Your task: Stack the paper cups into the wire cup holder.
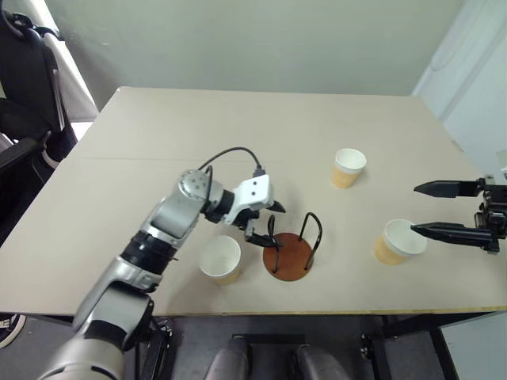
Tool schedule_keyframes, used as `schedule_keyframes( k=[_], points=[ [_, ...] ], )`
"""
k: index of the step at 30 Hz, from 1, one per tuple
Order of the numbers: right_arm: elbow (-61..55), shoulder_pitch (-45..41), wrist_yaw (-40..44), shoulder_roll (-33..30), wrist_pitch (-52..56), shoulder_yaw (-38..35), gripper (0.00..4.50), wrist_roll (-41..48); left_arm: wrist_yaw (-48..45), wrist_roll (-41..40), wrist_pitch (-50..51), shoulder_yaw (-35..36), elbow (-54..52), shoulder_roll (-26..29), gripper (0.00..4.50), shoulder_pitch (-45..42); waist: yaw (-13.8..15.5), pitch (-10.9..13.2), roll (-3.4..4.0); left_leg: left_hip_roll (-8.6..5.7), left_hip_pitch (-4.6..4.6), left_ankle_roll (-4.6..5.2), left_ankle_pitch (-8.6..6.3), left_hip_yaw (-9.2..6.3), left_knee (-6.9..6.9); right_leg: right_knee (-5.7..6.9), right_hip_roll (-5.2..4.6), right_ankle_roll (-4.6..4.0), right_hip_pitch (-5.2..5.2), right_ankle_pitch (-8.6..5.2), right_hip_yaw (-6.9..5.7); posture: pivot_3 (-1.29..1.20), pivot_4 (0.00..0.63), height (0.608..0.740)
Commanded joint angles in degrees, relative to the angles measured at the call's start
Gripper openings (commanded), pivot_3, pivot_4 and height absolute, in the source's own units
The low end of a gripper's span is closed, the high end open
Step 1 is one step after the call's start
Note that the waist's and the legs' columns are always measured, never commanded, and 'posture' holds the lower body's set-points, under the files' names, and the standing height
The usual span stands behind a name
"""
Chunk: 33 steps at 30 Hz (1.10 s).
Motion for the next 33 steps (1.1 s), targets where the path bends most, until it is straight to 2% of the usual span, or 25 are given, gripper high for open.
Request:
schedule_keyframes(
  k=[1, 4, 9, 13, 17, 20, 30, 33],
  points=[
    [-2.3, 2.4, 0.2, -3.1, -1.5, 1.5, 4.5, -3.5, -2.8, -2.9, -1.0, 3.6, -4.4, 2.6, 4.46, 0.3, 0.1, 0.0, 0.0, 0.0, -0.02, 0.0, 0.0, -0.01, 0.01, 0.0, 0.0, 0.0, 0.0, 0.0, 0.0, 0.0, 0.15, 0.74],
    [-2.9, 5.0, 0.5, -4.8, -3.2, 3.6, 4.5, -7.0, -5.2, -5.3, -0.1, 5.9, -6.6, 5.4, 4.46, 1.0, 0.1, 0.0, 0.0, -0.01, -0.05, 0.03, -0.03, -0.01, 0.04, -0.08, -0.01, 0.0, 0.01, 0.0, 0.0, 0.0, 0.15, 0.74],
    [-3.3, 4.3, 0.6, -5.4, -4.0, 5.9, 4.5, -7.9, -6.8, -7.8, 0.5, 9.3, -6.9, 8.7, 4.46, 0.9, 0.1, 0.0, 0.03, 0.01, -0.02, 0.05, -0.04, 0.0, 0.02, -0.03, -0.02, -0.02, 0.0, 0.01, 0.0, 0.0, 0.15, 0.74],
    [-2.2, 2.2, -0.7, -5.3, -5.9, 12.7, 4.5, -11.9, -8.5, -11.7, 2.1, 15.5, -6.9, 13.8, 4.46, 0.2, -0.2, 0.0, 0.01, 0.03, -0.03, 0.05, -0.06, -0.01, 0.01, 0.0, -0.02, -0.06, -0.05, 0.04, -0.01, 0.0, 0.15, 0.74],
    [0.4, 0.9, -0.8, -4.1, -8.0, 18.4, 4.5, -15.3, -10.2, -16.8, 5.8, 22.3, -12.7, 21.4, 4.46, 6.0, -0.7, 0.0, 0.02, 0.03, -0.06, 0.06, -0.1, 0.0, -0.05, 0.0, -0.02, -0.07, -0.13, 0.04, 0.0, 0.0, 0.15, 0.74],
    [2.5, -1.0, -1.5, -3.0, -9.5, 20.9, 3.89, -17.3, -8.8, -19.3, 8.7, 25.4, -17.0, 24.2, 4.5, 9.4, -0.7, 0.0, 0.03, 0.04, -0.06, 0.06, -0.12, 0.0, -0.09, -0.06, -0.02, -0.07, -0.13, 0.03, 0.0, 0.0, 0.15, 0.74],
    [6.3, -6.9, -0.9, -0.5, -13.2, 25.5, 0.15, -21.5, -3.8, -22.2, 11.9, 31.1, -22.0, 28.5, 4.5, 14.3, -0.7, 0.0, 0.06, 0.05, 0.01, 0.04, -0.11, -0.03, -0.06, 0.07, -0.02, -0.25, -0.16, 0.14, -0.02, 0.0, 0.15, 0.74],
    [5.5, -8.2, 1.1, -1.1, -13.0, 25.2, 0.04, -20.3, -3.0, -22.3, 11.9, 31.8, -22.1, 29.2, 4.5, 15.4, -0.8, 0.0, 0.06, 0.08, 0.02, 0.01, -0.09, -0.03, -0.1, 0.13, -0.02, -0.32, -0.22, 0.14, -0.03, 0.0, 0.15, 0.74]
  ],
)
